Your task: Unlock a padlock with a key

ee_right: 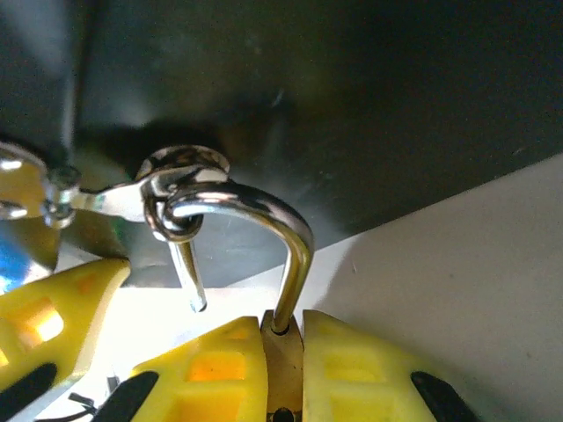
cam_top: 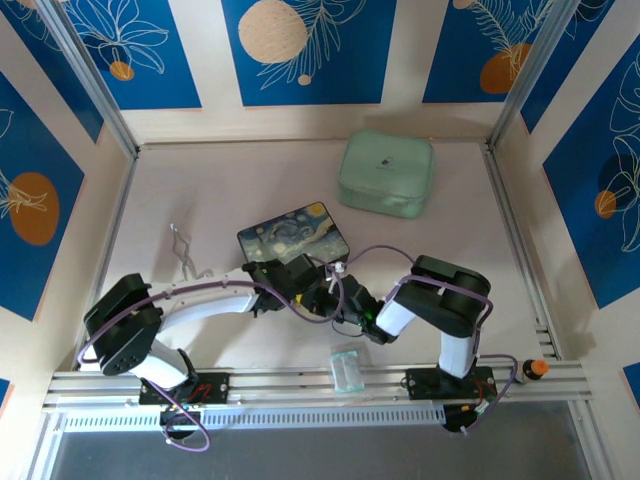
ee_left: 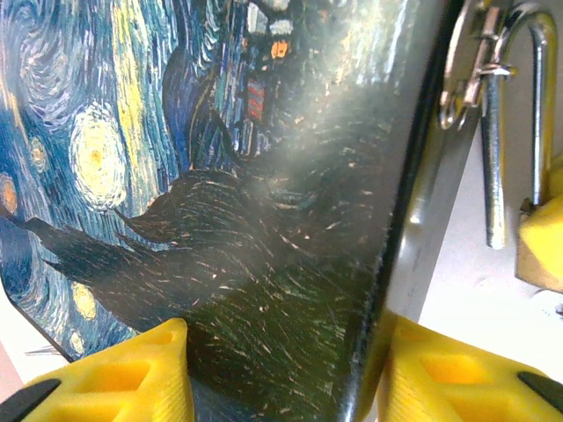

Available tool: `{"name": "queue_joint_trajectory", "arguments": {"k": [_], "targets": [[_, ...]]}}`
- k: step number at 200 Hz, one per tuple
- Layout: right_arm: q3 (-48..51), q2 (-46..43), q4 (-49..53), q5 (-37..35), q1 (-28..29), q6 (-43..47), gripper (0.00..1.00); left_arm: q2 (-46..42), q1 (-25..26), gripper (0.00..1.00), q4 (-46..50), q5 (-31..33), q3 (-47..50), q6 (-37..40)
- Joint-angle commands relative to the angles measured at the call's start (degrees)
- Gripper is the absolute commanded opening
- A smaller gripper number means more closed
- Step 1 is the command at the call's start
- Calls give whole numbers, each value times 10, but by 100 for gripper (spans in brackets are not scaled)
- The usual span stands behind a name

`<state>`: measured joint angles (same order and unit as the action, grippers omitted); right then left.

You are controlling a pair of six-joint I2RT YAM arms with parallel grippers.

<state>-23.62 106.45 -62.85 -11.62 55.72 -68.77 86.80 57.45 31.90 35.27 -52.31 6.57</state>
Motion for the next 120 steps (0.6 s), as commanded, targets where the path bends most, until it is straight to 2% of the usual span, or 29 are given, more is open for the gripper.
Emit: {"name": "queue_joint_trajectory", "arguments": {"k": [1, 66, 120], "targets": [[6, 42, -3, -52, -8, -51, 0, 41, 3, 21, 3, -41, 29, 22], [-22, 79, -11, -119, -3, -111, 0, 36, 9, 21, -10, -48, 41, 36], [-50, 95, -27, -131, -13, -125, 0, 33, 11, 21, -11, -48, 42, 38]]}}
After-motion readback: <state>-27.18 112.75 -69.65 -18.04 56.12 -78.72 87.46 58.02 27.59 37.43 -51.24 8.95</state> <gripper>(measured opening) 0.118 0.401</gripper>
